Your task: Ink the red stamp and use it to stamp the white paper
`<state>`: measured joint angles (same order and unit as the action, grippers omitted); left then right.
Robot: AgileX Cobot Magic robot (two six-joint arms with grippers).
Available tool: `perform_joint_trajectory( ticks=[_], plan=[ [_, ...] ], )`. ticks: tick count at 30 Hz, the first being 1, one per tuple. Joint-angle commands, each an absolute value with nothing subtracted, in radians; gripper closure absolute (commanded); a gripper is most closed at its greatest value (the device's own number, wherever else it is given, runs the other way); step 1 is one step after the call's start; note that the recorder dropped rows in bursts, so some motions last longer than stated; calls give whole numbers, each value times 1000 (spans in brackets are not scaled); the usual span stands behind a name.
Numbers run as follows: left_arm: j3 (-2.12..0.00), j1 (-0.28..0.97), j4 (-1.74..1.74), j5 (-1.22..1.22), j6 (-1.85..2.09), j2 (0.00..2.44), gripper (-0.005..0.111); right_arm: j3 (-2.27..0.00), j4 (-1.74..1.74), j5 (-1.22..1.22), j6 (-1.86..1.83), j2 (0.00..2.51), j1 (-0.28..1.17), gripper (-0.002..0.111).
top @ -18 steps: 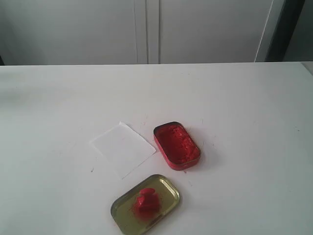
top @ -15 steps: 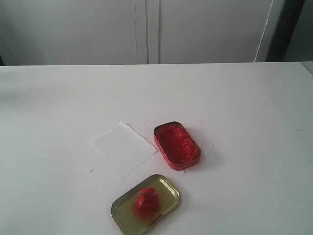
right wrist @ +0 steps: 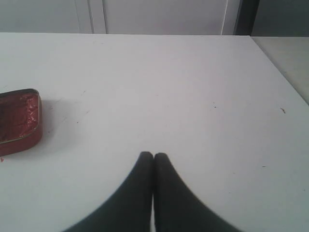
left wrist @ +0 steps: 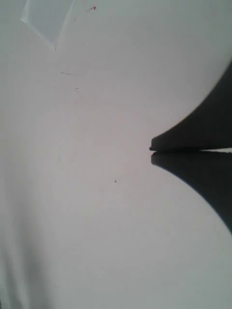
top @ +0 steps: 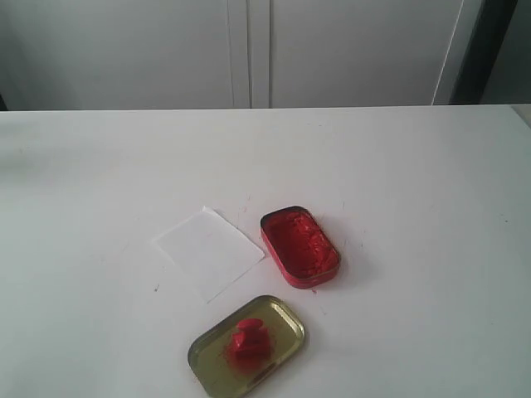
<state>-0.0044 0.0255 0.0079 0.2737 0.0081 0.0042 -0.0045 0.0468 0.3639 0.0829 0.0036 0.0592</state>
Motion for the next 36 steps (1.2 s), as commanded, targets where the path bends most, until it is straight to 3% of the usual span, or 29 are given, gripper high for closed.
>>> perform_joint_trajectory(
  ticks=[1, 13, 36],
  plan=[
    [0, 23, 9, 171, 0, 0, 107, 0, 49, 348, 85, 0, 60, 108],
    [0, 23, 9, -165, 0, 0, 107, 0, 49, 348, 85, 0, 60, 108],
    [0, 23, 9, -341, 0, 0, 107, 0, 49, 350, 85, 0, 60, 108]
  ],
)
